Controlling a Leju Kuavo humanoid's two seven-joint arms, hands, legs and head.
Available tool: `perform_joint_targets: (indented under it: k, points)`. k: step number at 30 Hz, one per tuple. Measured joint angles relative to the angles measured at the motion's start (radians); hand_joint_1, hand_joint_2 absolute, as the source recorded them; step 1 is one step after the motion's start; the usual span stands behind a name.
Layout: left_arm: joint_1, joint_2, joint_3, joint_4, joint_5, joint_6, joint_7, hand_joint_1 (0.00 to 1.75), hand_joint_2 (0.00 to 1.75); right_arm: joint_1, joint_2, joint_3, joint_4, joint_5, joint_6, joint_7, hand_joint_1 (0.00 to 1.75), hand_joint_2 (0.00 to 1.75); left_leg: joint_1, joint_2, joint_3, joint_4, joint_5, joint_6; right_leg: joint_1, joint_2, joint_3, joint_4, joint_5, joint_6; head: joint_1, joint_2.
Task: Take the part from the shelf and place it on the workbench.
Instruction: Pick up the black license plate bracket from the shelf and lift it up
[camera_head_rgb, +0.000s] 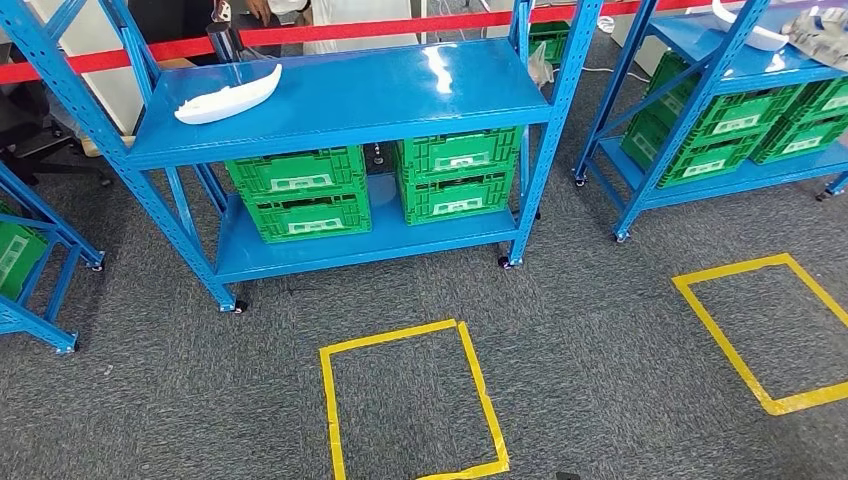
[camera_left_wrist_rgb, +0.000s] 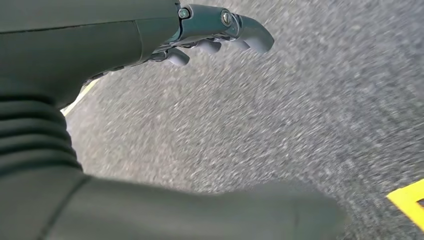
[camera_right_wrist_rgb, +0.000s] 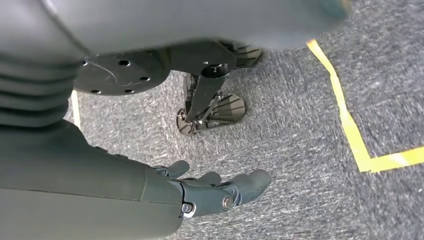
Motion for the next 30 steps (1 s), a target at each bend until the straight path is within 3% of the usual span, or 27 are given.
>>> perform_joint_targets:
  k: [6, 13, 25, 29, 30]
  points:
    - [-0.077, -0.010, 0.053, 0.010, -0.127, 0.073, -0.089, 0.00, 0.00, -0.023, 0.020, -0.091, 0.020, 0.048, 0.013, -0.009, 0.00, 0.00, 0.000, 0.000, 0.000, 0.000, 0.001, -0.001, 0.000, 0.000, 0.000, 0.000, 0.000, 0.000, 0.000, 0.000]
    - [-0.178, -0.021, 0.057, 0.010, -0.208, 0.136, -0.210, 0.00, 0.00, -0.035, 0.032, -0.126, 0.030, 0.079, 0.034, -0.010, 0.00, 0.00, 0.000, -0.001, 0.001, 0.000, 0.002, -0.002, 0.000, 0.000, 0.001, 0.000, 0.001, 0.001, 0.000, 0.000]
    - [-0.428, -0.043, -0.039, -0.003, -0.311, 0.241, -0.357, 0.00, 0.00, -0.063, 0.042, -0.139, 0.043, 0.112, 0.094, -0.002, 0.00, 0.00, 0.001, -0.003, 0.001, 0.000, 0.005, -0.002, 0.000, -0.002, 0.002, 0.000, 0.003, 0.001, 0.000, 0.000]
    - [-0.528, -0.052, -0.084, -0.022, -0.312, 0.261, -0.375, 0.00, 1.75, -0.069, 0.043, -0.140, 0.045, 0.118, 0.113, 0.004, 0.00, 0.00, 0.001, -0.003, 0.001, 0.000, 0.006, -0.002, 0.000, -0.002, 0.002, 0.000, 0.004, 0.001, 0.000, 0.000]
    - [-0.548, -0.056, -0.097, -0.029, -0.311, 0.269, -0.379, 0.00, 1.75, -0.070, 0.043, -0.140, 0.045, 0.120, 0.115, 0.007, 0.00, 0.00, 0.001, -0.003, 0.001, 0.000, 0.006, -0.002, 0.000, -0.002, 0.002, 0.001, 0.004, 0.001, 0.000, 0.000]
